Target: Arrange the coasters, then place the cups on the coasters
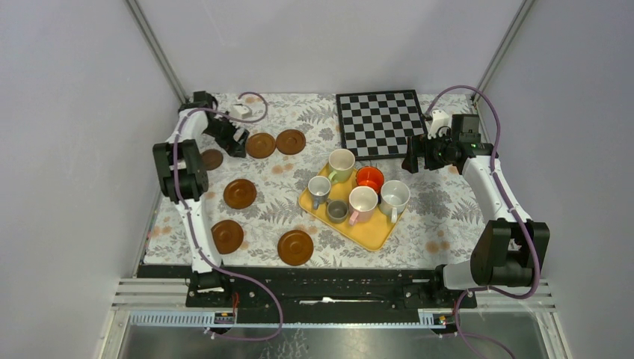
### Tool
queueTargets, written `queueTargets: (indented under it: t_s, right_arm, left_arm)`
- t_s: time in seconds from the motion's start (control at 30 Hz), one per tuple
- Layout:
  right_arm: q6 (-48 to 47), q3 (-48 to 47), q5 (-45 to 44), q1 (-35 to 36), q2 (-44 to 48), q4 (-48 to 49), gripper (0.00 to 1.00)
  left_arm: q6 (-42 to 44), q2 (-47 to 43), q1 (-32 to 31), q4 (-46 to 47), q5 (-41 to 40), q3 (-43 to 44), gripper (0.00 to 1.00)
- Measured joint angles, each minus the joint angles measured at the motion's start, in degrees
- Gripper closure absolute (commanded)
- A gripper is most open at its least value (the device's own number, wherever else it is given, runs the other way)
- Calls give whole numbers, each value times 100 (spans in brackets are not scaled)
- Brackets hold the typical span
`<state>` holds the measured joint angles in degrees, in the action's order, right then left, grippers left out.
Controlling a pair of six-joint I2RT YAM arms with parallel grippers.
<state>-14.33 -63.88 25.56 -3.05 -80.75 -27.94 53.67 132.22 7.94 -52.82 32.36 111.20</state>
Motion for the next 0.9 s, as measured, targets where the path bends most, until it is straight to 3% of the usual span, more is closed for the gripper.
queueTargets:
  t_s: [0.33,0.47,0.63,0.9]
  right_arm:
    - [0,0,11,0,0,-4,2]
    - [0,0,37,0,0,-2,2]
    - [0,0,55,0,0,-4,2]
    - [-2,0,57,0,0,-4,2]
  left_arm:
    - [-1095,-1502,1167,623,-442,-1513,14]
    - [-1207,-1510,1504,721,-601,-1751,12]
    - [-1287,-1506,1609,809,-603,-1770,1]
    - [-1539,-1226,1563,881,-562,-1613,1]
